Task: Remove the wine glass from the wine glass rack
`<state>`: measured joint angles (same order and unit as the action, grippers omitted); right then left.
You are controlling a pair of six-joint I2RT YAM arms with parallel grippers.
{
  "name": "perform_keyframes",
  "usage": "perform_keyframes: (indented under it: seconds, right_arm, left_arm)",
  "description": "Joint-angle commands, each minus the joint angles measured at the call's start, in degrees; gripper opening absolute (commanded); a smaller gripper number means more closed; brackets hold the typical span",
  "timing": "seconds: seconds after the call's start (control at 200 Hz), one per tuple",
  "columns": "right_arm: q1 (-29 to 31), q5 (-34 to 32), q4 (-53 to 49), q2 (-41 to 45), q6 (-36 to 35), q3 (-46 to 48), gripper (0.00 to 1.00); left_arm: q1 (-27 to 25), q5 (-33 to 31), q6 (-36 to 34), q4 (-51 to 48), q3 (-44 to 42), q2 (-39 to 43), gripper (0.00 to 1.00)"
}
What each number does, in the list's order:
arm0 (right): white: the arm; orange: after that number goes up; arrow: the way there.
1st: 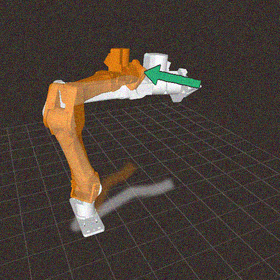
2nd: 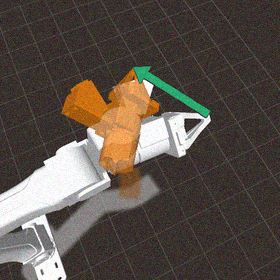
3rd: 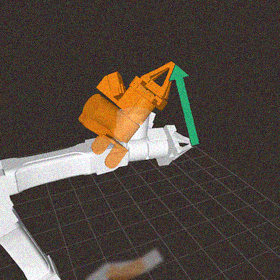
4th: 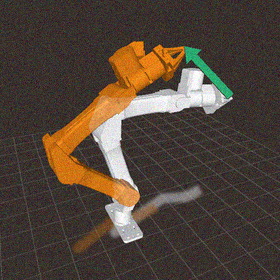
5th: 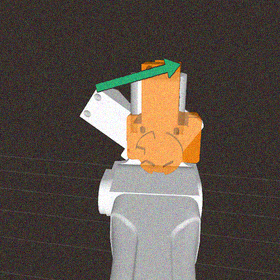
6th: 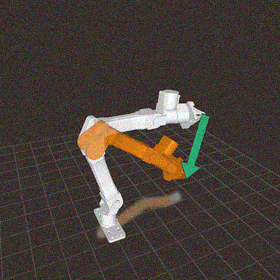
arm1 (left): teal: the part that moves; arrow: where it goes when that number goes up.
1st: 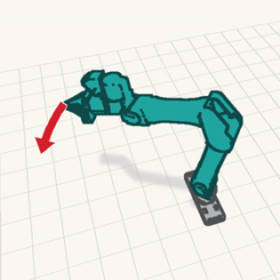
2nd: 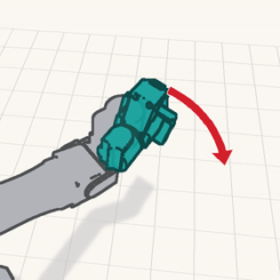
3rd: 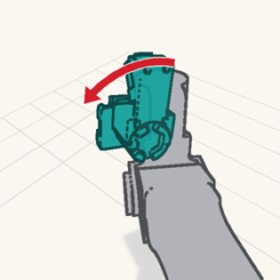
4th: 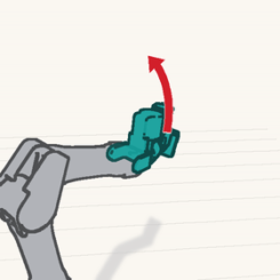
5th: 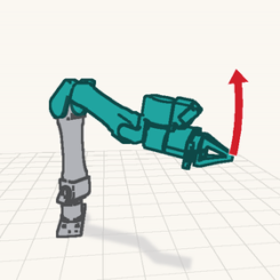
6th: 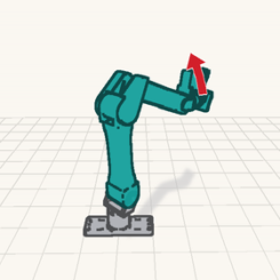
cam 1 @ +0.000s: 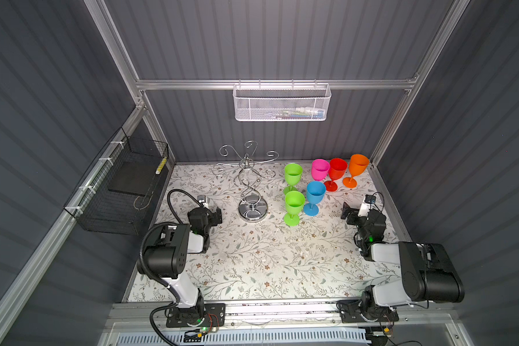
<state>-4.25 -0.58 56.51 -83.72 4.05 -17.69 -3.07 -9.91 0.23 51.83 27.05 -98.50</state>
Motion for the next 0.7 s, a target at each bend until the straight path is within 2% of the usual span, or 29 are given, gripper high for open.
perform_keyframes:
  seconds: [0.0,0.695]
  right_arm:
    - [-0.08,-0.16,0.27,0.22,0.3,-0.41,0.99]
    - [0.03,-0.35,-1.14,-0.13,0.14,-1.34,0.99]
  left_arm:
    - [-0.36,-0.69,-0.28,0.33,-0.02,0.23,1.0]
    - [-0.36,-0.66,-0.27,0.34,0.01,0.23,1.0]
